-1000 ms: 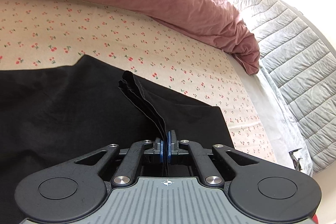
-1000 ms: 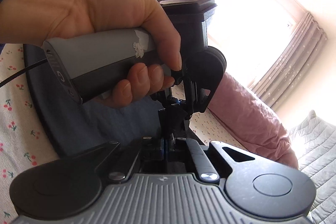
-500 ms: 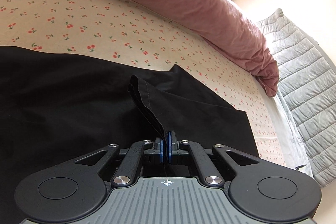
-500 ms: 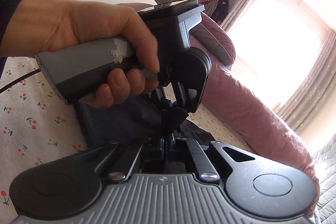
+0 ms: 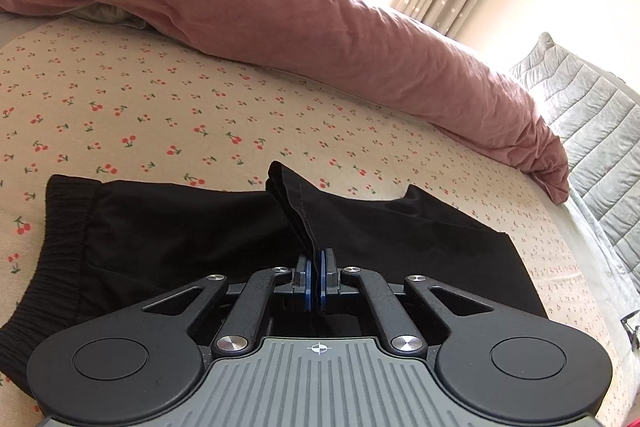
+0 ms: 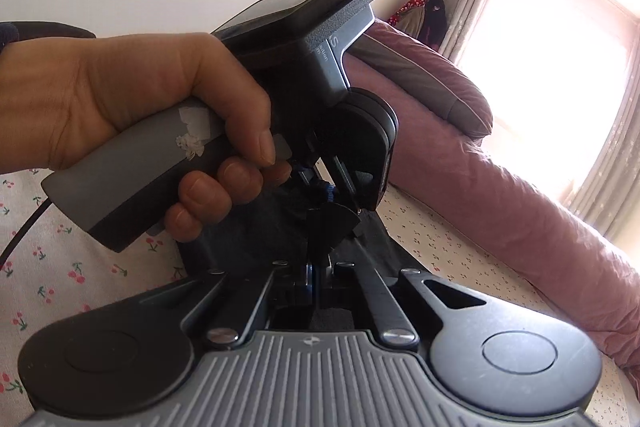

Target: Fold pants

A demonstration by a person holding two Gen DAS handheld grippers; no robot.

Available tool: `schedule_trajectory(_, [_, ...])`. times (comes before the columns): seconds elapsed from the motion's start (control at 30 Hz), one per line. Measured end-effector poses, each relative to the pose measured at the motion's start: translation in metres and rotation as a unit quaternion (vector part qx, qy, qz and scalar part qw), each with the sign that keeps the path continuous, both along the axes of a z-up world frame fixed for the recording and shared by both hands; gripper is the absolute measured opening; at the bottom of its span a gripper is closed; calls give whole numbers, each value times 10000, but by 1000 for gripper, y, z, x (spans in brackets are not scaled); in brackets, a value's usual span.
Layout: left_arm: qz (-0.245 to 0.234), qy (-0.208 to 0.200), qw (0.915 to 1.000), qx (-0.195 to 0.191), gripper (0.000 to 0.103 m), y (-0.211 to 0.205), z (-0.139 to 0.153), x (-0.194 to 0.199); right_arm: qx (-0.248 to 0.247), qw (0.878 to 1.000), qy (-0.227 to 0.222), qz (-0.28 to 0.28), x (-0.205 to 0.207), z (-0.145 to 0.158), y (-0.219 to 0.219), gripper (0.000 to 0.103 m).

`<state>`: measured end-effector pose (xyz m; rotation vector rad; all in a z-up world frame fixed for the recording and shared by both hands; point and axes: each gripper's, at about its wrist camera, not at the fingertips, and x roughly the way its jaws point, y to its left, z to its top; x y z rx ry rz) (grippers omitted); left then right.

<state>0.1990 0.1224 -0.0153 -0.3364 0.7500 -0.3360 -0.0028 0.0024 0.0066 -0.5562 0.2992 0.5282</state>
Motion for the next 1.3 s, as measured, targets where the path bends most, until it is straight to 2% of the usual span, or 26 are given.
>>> schedule_trajectory(0.17, [105,-28,9999,41,1,25,-2,0,-4,9999,-44,102,2,-13,23,0])
schedule_trajectory(0.37, [213,-122,9995,223,0,53,-3,1,184,9997,101,157,31,-17,36,0])
schedule_trajectory(0.5, [352,-164,9990,219,0,68,0,0,423,9983,332,202,36,-18,41,0])
schedule_trajectory(0.67, [503,-203,9981,275,0,84,-3,-2,449,9975,476,272,52,-23,45,0])
schedule_trajectory(0.8, [658,-24,9976,218,0,95,-17,1,666,9933,876,354,81,-21,35,0])
schedule_trajectory(0.93, [708,-118,9971,263,0,98,-11,-2,760,9915,974,401,86,-16,28,0])
schedule_trajectory(1.03, [796,-200,9962,302,0,103,-11,-3,1012,9866,1218,405,88,-10,20,3])
schedule_trajectory(1.1, [804,-170,9961,329,0,105,-15,-3,1143,9814,1470,462,91,-7,12,14])
schedule_trajectory(1.13, [782,-156,9961,371,1,105,-16,-2,1183,9791,1581,480,94,-6,10,16])
schedule_trajectory(1.23, [805,-124,9959,388,1,105,-17,0,1442,9660,2079,539,104,-3,-3,18])
schedule_trajectory(1.3, [883,-116,9956,300,1,108,-16,2,1580,9579,2332,545,105,0,-10,23])
